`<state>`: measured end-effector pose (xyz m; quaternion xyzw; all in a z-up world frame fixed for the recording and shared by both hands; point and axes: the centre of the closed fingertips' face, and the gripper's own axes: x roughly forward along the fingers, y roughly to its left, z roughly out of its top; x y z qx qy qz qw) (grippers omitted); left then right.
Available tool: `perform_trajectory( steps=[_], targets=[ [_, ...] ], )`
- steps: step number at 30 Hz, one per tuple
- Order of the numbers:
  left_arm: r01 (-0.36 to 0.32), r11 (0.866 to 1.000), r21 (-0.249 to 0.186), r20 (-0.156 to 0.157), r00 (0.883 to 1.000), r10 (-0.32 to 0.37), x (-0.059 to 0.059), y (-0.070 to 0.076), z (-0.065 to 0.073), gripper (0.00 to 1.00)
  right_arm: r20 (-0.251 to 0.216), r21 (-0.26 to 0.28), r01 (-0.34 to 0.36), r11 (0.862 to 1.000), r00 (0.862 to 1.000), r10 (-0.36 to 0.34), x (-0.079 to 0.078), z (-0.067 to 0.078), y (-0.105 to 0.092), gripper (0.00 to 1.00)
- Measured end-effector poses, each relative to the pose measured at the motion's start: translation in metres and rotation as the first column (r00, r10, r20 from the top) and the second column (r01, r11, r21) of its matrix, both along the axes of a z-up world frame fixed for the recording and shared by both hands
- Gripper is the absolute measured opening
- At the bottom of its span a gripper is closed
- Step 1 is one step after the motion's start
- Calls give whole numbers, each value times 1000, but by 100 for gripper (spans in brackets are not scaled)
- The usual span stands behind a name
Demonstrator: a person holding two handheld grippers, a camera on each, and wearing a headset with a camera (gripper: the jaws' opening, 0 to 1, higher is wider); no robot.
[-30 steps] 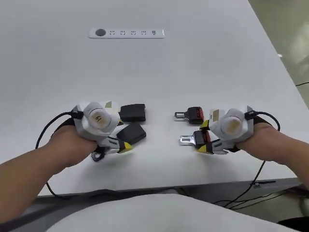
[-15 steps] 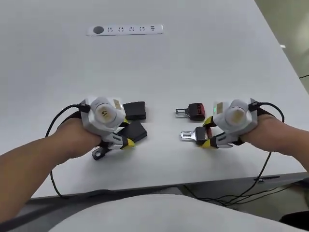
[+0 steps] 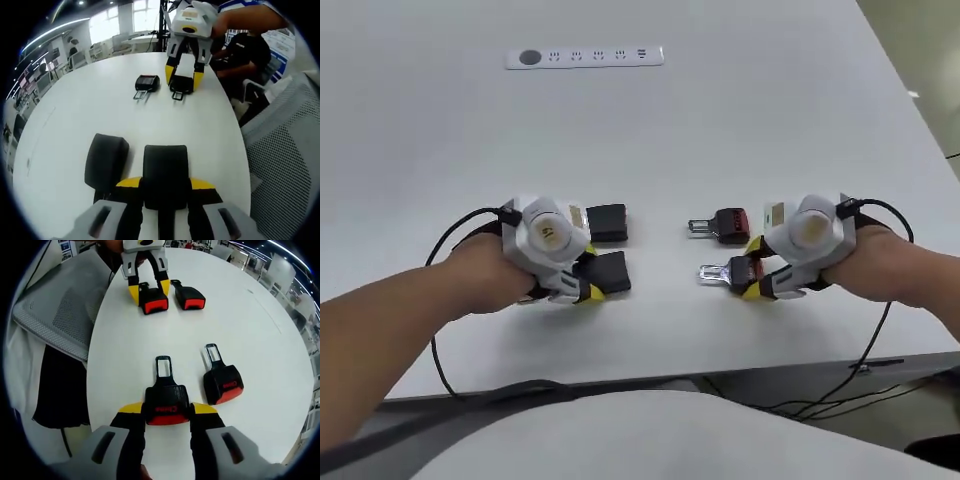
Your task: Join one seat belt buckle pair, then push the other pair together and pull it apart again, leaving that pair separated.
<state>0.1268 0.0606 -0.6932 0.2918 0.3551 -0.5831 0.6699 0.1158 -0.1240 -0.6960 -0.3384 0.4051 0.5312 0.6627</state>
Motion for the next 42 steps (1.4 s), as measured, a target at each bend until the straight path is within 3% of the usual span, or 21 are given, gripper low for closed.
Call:
perform_trajectory(
  steps=[14,20,32,42],
  targets=[
    [48,998,27,-2,999,-48,-4,-1,0,34,4,-51,-4,999,1000,5,3,-2,7,33],
    [51,998,22,-2,999,-51,-3,-1,-1,34,7,-34,-6,999,1000,7,-2,-2,29,33],
    [48,998,31,-5,999,-48,-2,0,-4,33,24,28,3,1000,1000,-3,6,-1,76,33],
    [48,998,34,-6,999,-48,-1,0,-6,34,40,35,-17,999,999,16,12,-1,105,32]
  ],
)
